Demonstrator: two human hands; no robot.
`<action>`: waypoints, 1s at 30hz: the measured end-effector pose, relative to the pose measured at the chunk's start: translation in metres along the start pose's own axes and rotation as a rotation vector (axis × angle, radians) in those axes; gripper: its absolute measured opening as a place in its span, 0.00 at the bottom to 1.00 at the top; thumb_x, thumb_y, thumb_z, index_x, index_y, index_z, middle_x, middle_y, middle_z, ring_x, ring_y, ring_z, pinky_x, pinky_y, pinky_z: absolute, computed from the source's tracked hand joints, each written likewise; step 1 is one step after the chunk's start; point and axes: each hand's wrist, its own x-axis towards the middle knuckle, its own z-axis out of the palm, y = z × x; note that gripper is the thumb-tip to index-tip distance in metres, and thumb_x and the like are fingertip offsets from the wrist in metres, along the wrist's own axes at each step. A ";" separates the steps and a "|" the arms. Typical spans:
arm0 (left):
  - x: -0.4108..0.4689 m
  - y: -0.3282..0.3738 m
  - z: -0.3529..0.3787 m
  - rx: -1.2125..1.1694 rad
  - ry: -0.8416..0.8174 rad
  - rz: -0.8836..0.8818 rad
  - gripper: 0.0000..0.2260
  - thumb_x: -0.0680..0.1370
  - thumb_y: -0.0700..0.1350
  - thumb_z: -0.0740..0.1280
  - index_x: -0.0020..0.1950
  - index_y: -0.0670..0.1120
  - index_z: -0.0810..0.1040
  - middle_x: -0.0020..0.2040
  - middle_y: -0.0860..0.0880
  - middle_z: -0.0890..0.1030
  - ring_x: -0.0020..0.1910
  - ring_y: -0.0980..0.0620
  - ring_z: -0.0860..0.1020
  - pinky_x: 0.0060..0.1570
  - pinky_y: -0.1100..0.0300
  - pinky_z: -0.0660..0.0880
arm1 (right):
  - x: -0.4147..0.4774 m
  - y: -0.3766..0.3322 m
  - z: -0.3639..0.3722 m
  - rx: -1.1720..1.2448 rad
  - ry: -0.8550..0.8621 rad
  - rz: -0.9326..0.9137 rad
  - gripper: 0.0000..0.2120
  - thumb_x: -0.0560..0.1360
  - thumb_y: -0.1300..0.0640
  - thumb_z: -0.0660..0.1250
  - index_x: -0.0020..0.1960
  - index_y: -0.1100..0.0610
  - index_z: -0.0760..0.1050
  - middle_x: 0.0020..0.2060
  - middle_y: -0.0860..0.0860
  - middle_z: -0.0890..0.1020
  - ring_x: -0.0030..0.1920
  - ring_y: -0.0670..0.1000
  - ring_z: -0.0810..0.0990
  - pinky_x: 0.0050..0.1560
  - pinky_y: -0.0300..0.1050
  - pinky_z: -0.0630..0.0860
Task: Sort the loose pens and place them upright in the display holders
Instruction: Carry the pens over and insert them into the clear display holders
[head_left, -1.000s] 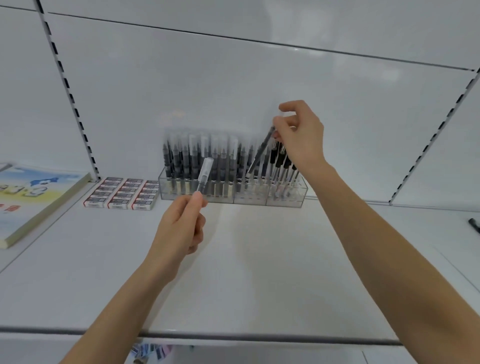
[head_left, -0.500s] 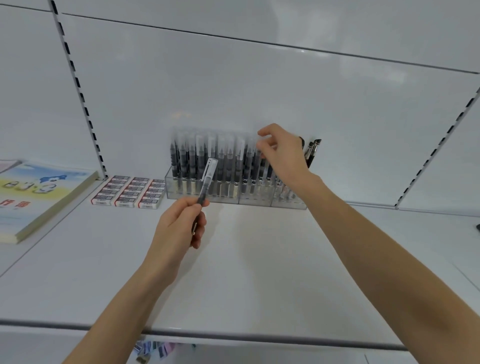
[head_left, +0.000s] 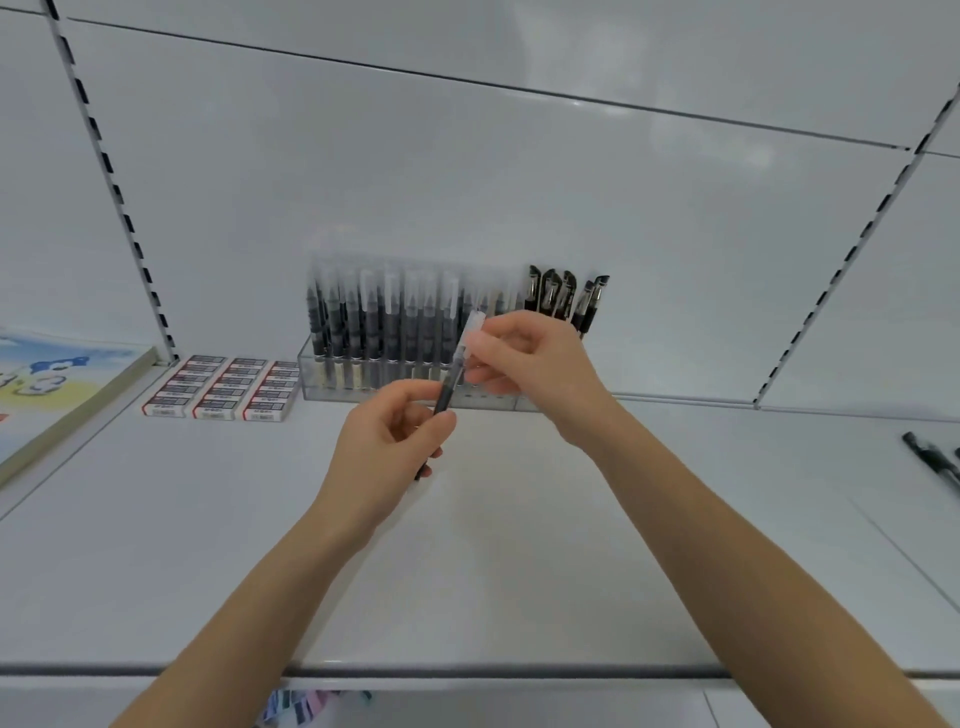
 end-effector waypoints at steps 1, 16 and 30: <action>0.002 -0.001 0.002 0.026 -0.014 0.015 0.09 0.74 0.37 0.67 0.46 0.52 0.77 0.27 0.56 0.76 0.27 0.60 0.74 0.25 0.68 0.71 | -0.002 0.001 0.001 0.033 0.001 0.016 0.02 0.74 0.59 0.68 0.42 0.56 0.77 0.33 0.49 0.82 0.32 0.44 0.82 0.35 0.35 0.79; 0.004 -0.053 -0.013 1.134 -0.162 0.163 0.41 0.63 0.64 0.38 0.59 0.43 0.75 0.63 0.45 0.74 0.68 0.46 0.66 0.62 0.52 0.62 | 0.057 -0.008 -0.038 -0.289 0.410 -0.193 0.04 0.75 0.62 0.63 0.48 0.59 0.77 0.38 0.52 0.81 0.38 0.48 0.83 0.49 0.47 0.81; 0.002 -0.055 -0.012 1.105 -0.142 0.159 0.39 0.65 0.64 0.39 0.58 0.43 0.76 0.62 0.45 0.75 0.69 0.44 0.66 0.63 0.50 0.62 | 0.064 -0.008 -0.034 -0.440 0.375 -0.219 0.05 0.76 0.63 0.61 0.47 0.61 0.76 0.36 0.54 0.80 0.33 0.44 0.80 0.42 0.38 0.77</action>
